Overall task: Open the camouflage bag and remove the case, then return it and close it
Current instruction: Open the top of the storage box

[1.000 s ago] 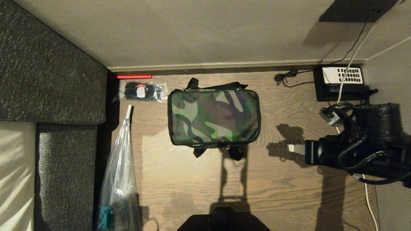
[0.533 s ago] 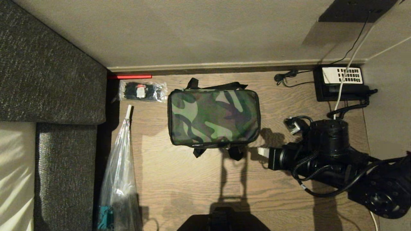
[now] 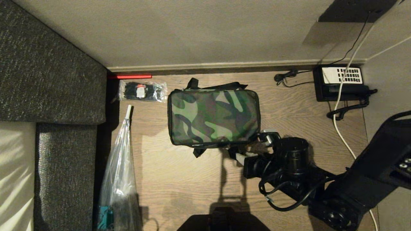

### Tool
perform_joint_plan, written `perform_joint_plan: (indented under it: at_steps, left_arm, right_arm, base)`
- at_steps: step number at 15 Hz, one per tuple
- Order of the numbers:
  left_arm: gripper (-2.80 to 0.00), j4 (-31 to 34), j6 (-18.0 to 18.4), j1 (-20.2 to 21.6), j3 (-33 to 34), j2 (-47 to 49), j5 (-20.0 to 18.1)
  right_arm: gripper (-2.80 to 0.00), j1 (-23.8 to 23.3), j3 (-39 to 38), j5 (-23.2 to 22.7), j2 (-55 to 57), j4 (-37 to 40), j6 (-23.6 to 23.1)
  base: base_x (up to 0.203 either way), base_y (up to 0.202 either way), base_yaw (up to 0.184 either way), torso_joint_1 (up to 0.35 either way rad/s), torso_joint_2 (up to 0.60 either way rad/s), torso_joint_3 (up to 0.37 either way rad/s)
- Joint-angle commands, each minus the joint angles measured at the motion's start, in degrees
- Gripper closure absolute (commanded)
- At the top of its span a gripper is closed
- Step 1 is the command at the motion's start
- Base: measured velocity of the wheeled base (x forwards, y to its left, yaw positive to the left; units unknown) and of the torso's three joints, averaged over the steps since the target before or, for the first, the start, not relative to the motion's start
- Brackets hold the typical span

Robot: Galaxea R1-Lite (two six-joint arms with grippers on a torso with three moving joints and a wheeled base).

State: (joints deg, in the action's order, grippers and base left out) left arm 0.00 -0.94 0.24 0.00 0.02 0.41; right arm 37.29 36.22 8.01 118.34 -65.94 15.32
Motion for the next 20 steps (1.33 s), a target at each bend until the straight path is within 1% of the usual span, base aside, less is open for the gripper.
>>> perform_joint_plan:
  at_steps: [1, 7, 9, 11, 12, 13, 16, 18, 20]
  left_arm:
    - [0.00, 0.00, -0.03, 0.02, 0.18, -0.11, 0.03]
    - [0.00, 0.00, -0.03, 0.02, 0.18, -0.11, 0.03]
    - [0.00, 0.00, -0.03, 0.02, 0.18, -0.11, 0.03]
    - [0.00, 0.00, -0.03, 0.02, 0.18, -0.11, 0.03]
    - [0.00, 0.00, -0.03, 0.02, 0.18, -0.11, 0.03]
    - [0.00, 0.00, -0.03, 0.02, 0.18, -0.11, 0.03]
    - [0.00, 0.00, -0.03, 0.02, 0.18, -0.11, 0.03]
    - [0.00, 0.00, -0.03, 0.02, 0.18, -0.11, 0.03]
    - [0.00, 0.00, -0.03, 0.11, 0.18, -0.11, 0.03]
  right_arm:
    - [-2.80, 0.85, 1.04, 0.60, 4.27, -2.71, -2.57]
    - [-2.80, 0.85, 2.49, -0.05, 6.72, -4.73, -0.72]
    - [-2.80, 0.85, 2.92, -0.63, 7.74, -5.07, 1.61]
    - [-2.80, 0.95, 2.94, -2.77, 8.93, -5.92, 4.21]
    - [-2.80, 1.09, 3.04, -3.02, 9.48, -8.76, 4.64]
    - [-2.80, 1.29, 3.15, -3.18, 9.89, -11.06, 4.72]
    - [-2.80, 2.24, 4.59, -2.62, 11.61, -12.56, 4.69]
    - [-2.80, 2.17, 4.92, -2.57, 14.03, -15.96, 4.51]
    - [-2.80, 2.17, 5.38, -2.56, 15.20, -16.48, 4.17]
  base:
    - [0.000, 0.000, 0.000, 0.000, 0.00, 0.000]
    - [0.000, 0.000, 0.000, 0.000, 0.00, 0.000]
    - [0.000, 0.000, 0.000, 0.000, 0.00, 0.000]
    - [0.000, 0.000, 0.000, 0.000, 0.00, 0.000]
    - [0.000, 0.000, 0.000, 0.000, 0.00, 0.000]
    - [0.000, 0.000, 0.000, 0.000, 0.00, 0.000]
    - [0.000, 0.000, 0.000, 0.000, 0.00, 0.000]
    - [0.000, 0.000, 0.000, 0.000, 0.00, 0.000]
    - [0.000, 0.000, 0.000, 0.000, 0.00, 0.000]
